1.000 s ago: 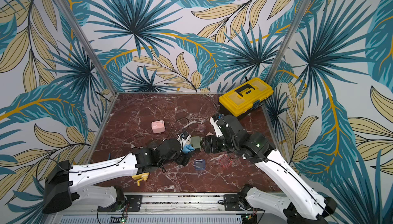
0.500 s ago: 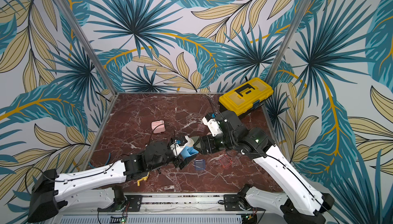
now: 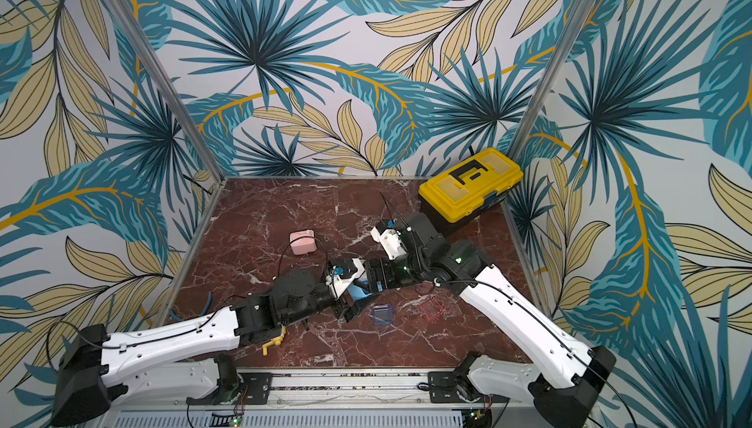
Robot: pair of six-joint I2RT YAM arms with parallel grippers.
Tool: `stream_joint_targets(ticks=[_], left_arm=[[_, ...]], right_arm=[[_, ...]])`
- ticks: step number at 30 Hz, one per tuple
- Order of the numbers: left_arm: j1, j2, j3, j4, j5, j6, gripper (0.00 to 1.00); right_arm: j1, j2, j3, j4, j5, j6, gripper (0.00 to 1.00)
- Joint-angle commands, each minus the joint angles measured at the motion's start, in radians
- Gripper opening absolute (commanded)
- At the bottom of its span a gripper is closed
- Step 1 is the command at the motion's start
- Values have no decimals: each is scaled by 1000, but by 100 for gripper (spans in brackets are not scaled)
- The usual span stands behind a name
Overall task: Put the tray back into the pencil sharpener
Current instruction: Pick up the pencil sharpener from the center of the board.
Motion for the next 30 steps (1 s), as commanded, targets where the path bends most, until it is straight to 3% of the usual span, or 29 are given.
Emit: stream_joint_targets(ticks=[1, 8, 16, 21, 30], left_arm=[[1, -8, 8, 50, 9, -3, 58], [-1, 6, 19, 50, 2, -10, 60], [1, 4, 18, 50, 2, -18, 61], [0, 3, 18, 50, 2, -23, 61], [2, 6, 22, 48, 15, -36, 62]], right_arm=[[0, 13, -26, 56, -26, 1, 89], [-1, 16, -70, 88, -46, -5, 82], [1, -16, -114, 91, -94, -59, 86], [1, -72, -196, 217, -145, -38, 88], [0, -97, -254, 303, -88, -38, 81]])
